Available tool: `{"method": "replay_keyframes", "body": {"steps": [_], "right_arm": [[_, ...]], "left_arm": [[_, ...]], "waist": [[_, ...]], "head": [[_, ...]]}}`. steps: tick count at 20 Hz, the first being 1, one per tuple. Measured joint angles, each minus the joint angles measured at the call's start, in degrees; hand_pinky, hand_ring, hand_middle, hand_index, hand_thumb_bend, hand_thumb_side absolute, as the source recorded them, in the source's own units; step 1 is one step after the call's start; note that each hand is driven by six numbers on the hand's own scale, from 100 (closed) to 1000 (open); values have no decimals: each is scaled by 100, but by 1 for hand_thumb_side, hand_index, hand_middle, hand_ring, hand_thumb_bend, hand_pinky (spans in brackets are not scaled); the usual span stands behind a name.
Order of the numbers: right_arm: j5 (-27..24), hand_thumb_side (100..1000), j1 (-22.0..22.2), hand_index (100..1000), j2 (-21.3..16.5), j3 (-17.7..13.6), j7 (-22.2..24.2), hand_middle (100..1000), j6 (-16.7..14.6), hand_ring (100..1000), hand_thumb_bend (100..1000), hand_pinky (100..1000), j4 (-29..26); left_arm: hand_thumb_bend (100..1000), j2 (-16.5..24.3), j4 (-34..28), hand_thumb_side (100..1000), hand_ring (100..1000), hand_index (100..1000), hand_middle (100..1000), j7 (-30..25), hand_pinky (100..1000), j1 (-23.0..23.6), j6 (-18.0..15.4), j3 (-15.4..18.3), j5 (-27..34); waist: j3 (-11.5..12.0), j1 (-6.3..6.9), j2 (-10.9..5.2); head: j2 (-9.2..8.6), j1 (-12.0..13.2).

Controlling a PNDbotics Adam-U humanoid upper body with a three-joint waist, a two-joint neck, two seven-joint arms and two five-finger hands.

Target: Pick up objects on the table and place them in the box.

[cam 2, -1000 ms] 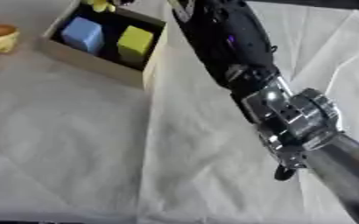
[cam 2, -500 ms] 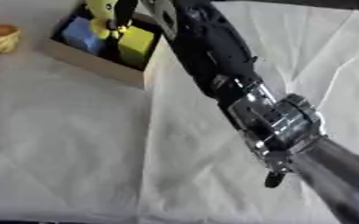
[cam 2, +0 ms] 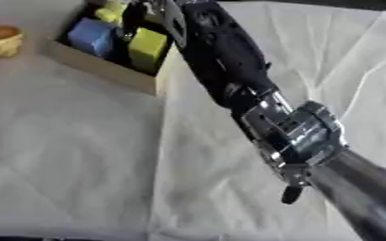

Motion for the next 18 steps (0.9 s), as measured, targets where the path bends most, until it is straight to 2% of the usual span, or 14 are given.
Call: {"method": "replay_keyframes", "body": {"steps": [5, 6, 7, 8, 9, 13, 18], "right_arm": [[-8, 228, -1, 1000, -2, -21, -27, 866, 11, 960, 428, 878, -85], [-54, 203, -1, 1000, -8, -36, -49, 857, 21, 946, 360, 869, -157], [-108, 194, -1, 1000, -17, -50, -70, 855, 40, 944, 346, 867, -244], [-169, 134, -1, 984, -37, -53, -94, 833, 64, 928, 198, 857, -342], [-240, 145, -1, 982, -81, -69, -122, 830, 89, 922, 100, 852, -450], [-554, 272, 13, 953, -429, -184, -330, 812, 134, 898, 100, 835, -953], [-1005, 398, 282, 911, -1039, -383, -737, 777, 38, 864, 100, 821, -1688]], "left_arm": [[100, -12, 0, 661, 863, 830, 747, -11, 781, 0, 12, -15, 0], [100, -14, 0, 660, 863, 830, 747, -11, 782, 0, 13, -16, 0], [100, -14, 0, 660, 863, 830, 747, -10, 782, 1, 14, -16, -2], [100, -13, 0, 654, 864, 830, 748, -5, 782, 1, 19, -16, -7], [100, 7, 0, 644, 864, 831, 749, -2, 782, 2, 22, -16, -22], [100, 304, 1, 584, 863, 834, 751, 26, 784, -47, 34, 9, -197], [100, 956, 89, 484, 862, 842, 757, 26, 790, -280, 37, 23, -606]], "waist": [[-4, 0, 0], [-5, 1, 0], [-9, 1, 0], [-19, 1, 0], [-33, 1, 0], [-76, 1, 0], [-156, 38, 0]], "head": [[0, 24], [0, 32], [0, 44], [0, 54], [0, 70], [0, 159], [0, 247]]}}
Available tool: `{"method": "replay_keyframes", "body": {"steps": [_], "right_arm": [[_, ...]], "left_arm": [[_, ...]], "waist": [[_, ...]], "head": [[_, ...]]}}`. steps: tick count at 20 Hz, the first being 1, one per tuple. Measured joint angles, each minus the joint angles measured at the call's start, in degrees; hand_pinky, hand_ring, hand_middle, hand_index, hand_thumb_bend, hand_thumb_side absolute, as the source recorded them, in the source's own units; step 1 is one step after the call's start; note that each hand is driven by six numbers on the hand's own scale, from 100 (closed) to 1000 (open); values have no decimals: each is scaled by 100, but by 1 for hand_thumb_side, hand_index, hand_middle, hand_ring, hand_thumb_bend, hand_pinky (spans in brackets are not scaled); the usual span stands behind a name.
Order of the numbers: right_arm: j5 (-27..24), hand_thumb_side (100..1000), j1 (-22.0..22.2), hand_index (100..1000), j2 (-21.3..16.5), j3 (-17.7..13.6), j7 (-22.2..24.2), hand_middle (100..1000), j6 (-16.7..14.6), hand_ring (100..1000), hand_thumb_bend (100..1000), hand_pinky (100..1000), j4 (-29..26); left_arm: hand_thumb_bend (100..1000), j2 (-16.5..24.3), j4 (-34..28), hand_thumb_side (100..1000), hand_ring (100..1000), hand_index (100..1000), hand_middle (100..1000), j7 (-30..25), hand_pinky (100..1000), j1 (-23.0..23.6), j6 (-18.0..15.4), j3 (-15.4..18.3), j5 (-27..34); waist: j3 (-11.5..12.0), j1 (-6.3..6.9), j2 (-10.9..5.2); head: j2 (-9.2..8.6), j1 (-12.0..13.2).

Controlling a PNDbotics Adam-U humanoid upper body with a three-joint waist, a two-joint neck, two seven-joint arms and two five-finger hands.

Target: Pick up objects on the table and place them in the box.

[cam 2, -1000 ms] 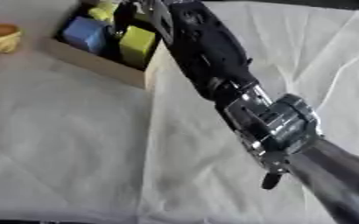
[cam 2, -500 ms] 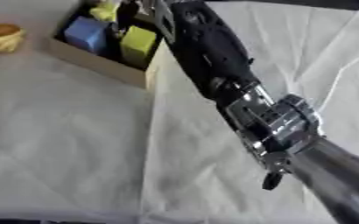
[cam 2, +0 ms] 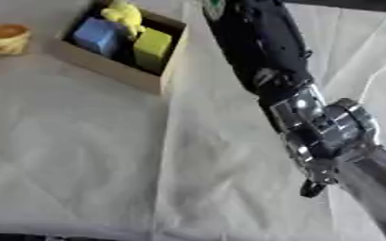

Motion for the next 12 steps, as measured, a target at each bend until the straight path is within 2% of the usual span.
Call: {"method": "replay_keyframes", "body": {"steps": [6, 10, 12], "right_arm": [[-579, 458, 497, 888, -718, -162, -576, 753, -58, 839, 100, 812, -943], [-941, 436, 827, 882, -1075, -198, -938, 750, 153, 835, 100, 811, -1537], [-1116, 435, 992, 876, -1226, -193, -1075, 748, 303, 833, 100, 810, -1824]], "left_arm": [[100, 909, 386, 407, 863, 847, 762, -6, 795, -290, 40, -31, -571], [100, 1482, 804, 340, 869, 863, 768, -41, 806, -495, 194, -156, -933], [125, 1757, 1051, 339, 885, 889, 784, -146, 814, -599, 308, -243, -1114]], "waist": [[-135, 61, 0], [-198, 62, 0], [-211, 69, -2]], "head": [[0, 2], [0, 78], [0, 123]]}}
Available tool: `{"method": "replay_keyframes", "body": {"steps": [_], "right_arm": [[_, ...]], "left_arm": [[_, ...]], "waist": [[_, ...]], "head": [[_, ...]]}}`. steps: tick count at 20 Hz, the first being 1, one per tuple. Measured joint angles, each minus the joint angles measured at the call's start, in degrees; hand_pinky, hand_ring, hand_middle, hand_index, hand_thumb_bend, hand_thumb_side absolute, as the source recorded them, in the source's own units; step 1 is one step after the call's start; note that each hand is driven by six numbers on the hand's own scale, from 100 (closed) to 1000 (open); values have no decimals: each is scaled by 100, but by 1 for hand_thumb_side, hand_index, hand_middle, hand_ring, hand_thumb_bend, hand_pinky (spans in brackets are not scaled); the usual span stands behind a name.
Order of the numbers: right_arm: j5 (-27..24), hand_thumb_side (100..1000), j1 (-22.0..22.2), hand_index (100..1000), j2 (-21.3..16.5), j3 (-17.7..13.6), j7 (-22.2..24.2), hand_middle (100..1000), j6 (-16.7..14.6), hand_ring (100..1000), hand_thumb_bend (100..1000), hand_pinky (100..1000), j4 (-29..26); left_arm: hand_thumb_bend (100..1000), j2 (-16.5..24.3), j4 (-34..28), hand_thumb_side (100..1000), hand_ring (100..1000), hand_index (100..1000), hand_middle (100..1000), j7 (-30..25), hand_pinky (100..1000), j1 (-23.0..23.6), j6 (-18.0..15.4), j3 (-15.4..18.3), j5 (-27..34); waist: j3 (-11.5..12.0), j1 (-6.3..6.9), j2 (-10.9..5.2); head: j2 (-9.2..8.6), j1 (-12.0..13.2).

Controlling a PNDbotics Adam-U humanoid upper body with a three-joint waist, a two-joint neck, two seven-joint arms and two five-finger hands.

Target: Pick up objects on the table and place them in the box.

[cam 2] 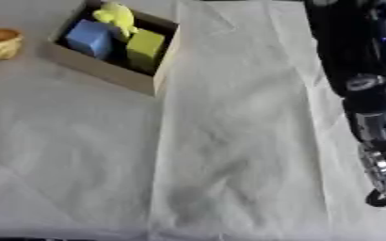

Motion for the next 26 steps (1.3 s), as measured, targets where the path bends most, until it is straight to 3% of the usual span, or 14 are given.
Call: {"method": "replay_keyframes", "body": {"steps": [5, 10, 16, 24, 26], "right_arm": [[-460, 432, 184, 875, -220, 34, 45, 745, 442, 829, 100, 809, -579], [-926, 441, 198, 875, -289, 80, 178, 742, 860, 826, 100, 809, -855], [-1490, 452, 274, 875, -388, 106, 204, 740, 1041, 824, 100, 810, -901], [-2292, 457, 348, 873, -496, 108, 93, 736, 1098, 819, 100, 810, -878], [-2479, 458, 358, 873, -528, 109, 62, 735, 1101, 819, 100, 810, -861]], "left_arm": [[289, 718, 674, 275, 914, 928, 820, -401, 852, -103, 324, -502, -451], [350, 1258, 1180, 254, 929, 940, 836, -861, 870, -199, 168, -907, -921], [408, 1282, 1544, 254, 931, 939, 841, -1421, 874, -401, -207, -978, -1483], [526, 1184, 1809, 100, 949, 939, 855, -2226, 896, -775, -424, -989, -1929], [532, 1131, 1898, 100, 952, 925, 855, -2420, 900, -893, -438, -1022, -2005]], "waist": [[-26, 43, 0], [-15, 51, 0], [15, 51, -5], [30, 51, -33], [31, 51, -40]], "head": [[0, 131], [0, 366], [0, 627], [0, 684], [0, 676]]}}
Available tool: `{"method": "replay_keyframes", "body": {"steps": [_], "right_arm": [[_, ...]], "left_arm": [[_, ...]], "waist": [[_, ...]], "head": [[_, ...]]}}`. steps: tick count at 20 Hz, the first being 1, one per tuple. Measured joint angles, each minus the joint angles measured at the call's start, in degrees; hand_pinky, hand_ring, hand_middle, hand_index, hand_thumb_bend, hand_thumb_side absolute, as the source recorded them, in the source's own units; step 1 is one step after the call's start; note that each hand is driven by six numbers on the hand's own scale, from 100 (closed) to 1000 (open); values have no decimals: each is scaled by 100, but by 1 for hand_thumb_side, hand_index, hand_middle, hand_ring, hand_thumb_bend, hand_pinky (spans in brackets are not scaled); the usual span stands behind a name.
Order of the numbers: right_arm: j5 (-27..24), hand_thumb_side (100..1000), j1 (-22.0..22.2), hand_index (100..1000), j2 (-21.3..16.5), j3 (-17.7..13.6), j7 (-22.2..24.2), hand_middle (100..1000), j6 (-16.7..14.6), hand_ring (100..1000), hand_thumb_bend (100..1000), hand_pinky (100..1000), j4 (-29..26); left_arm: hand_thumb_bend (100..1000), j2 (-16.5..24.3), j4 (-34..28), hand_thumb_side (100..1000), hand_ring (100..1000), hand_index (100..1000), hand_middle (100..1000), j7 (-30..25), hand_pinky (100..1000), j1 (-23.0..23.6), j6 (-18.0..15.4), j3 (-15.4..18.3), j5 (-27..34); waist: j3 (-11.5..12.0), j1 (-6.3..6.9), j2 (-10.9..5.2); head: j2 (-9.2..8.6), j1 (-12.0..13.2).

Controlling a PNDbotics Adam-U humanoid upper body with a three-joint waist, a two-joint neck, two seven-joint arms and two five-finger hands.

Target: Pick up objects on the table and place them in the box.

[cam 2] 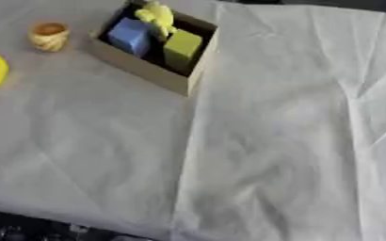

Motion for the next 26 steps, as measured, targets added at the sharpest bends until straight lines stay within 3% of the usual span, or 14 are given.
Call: {"method": "replay_keyframes", "body": {"steps": [6, 11, 19, 26], "right_arm": [[-270, 465, 66, 870, -36, 15, -91, 731, 25, 815, 100, 809, 38], [-317, 475, 88, 865, -41, 15, -141, 728, 37, 813, 100, 809, 77], [-333, 497, 141, 860, -41, 18, -172, 723, 40, 808, 100, 809, 129], [-377, 517, 201, 857, -37, 16, -210, 720, 41, 806, 100, 808, 181]], "left_arm": [[501, -251, 360, 100, 955, 916, 851, -610, 908, -430, -97, -66, -209], [558, -450, 692, 100, 949, 917, 851, -1139, 912, -751, -122, -153, -465], [566, -720, 1296, 100, 943, 934, 849, -1898, 909, -953, -99, -234, -962], [554, -956, 1739, 100, 934, 937, 847, -1982, 901, -1118, -26, -269, -1441]], "waist": [[22, 0, -10], [23, 0, -13], [21, 0, -13], [16, 0, -13]], "head": [[0, -58], [0, -35], [0, 295], [0, 316]]}}
